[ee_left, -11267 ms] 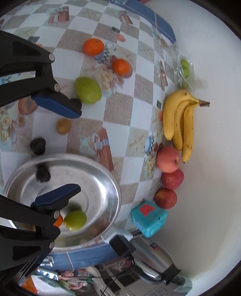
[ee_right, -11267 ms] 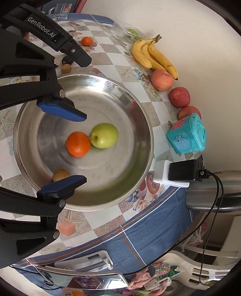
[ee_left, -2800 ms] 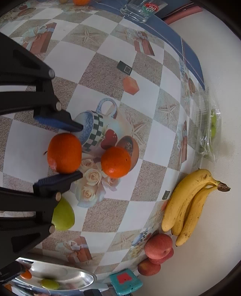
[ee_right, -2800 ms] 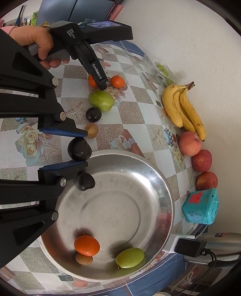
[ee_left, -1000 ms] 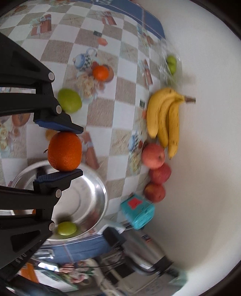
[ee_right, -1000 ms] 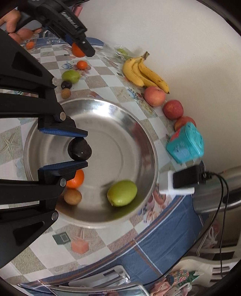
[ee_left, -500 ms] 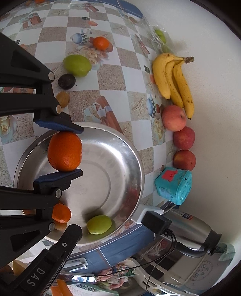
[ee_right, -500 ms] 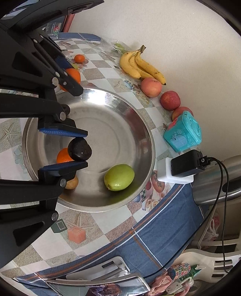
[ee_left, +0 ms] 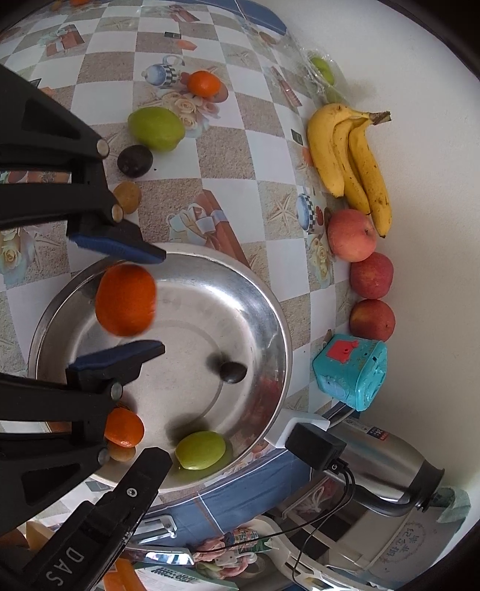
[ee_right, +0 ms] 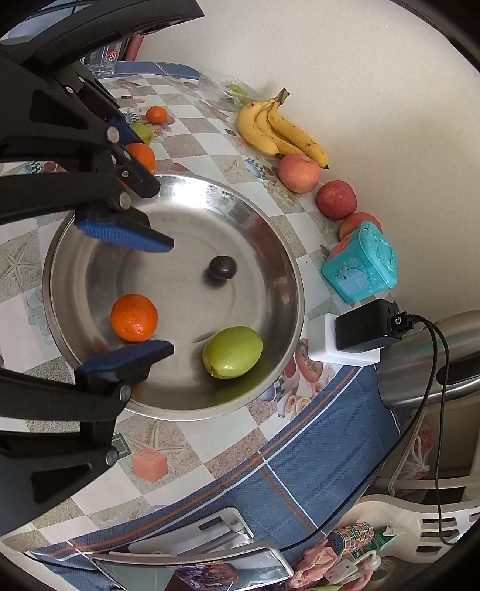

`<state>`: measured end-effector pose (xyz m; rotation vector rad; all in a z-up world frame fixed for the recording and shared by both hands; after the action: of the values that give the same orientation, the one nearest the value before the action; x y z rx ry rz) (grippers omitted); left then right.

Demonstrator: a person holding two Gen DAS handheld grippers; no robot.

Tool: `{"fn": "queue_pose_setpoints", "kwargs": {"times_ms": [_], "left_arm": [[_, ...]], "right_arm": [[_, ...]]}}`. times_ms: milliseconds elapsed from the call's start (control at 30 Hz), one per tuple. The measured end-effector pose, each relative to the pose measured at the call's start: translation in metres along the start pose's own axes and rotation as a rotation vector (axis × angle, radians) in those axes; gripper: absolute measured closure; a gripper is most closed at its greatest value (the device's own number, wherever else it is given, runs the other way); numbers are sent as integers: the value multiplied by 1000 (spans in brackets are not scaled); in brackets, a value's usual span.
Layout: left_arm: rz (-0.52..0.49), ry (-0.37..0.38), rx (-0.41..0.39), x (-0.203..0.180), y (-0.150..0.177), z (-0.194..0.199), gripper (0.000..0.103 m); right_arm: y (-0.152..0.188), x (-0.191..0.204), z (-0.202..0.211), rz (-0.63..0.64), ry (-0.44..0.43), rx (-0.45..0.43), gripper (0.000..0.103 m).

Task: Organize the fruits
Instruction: 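Lift both open tools out of the bowl toward the remaining fruit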

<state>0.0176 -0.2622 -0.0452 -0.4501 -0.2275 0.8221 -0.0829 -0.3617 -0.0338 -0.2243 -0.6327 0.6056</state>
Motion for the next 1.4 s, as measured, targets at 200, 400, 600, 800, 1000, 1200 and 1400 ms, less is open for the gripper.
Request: {"fn": "queue_pose_setpoints", "kwargs": {"times_ms": [200,400,600,800,1000,1200,1400], "left_arm": [[26,-11,-4,8,-4,2,38],[92,-61,33,31,-4,-6,32],[252,-149,88,76,-3,-11,23],[384,-234,112,121,7,-8,9],[545,-286,181,165,29,-8,4],[687,-340,221,200,50,-3,1],[768,-387,242,225,66,4,0]], "right_arm": [[0,-3,-2,3,34,5,39],[-1,-3,0,4,38,-5,38],[0,0,-2,15,42,4,39],[4,14,-5,57,41,15,39],[12,40,-9,142,45,28,39],[24,71,-13,239,47,40,39],[39,103,-20,349,54,55,39]]}}
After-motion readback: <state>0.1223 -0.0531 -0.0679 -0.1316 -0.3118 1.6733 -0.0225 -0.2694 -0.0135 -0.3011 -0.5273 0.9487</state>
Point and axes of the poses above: each gripper's, at about its wrist camera, not at the fingertips, and z roughly against the way its jaws point, x to its left, y to its underside, the point moved 7 cm from there along -z, roughly the way its jaws point, and after that the axes turned 8 degrees about -y, right-handed, at the moved point
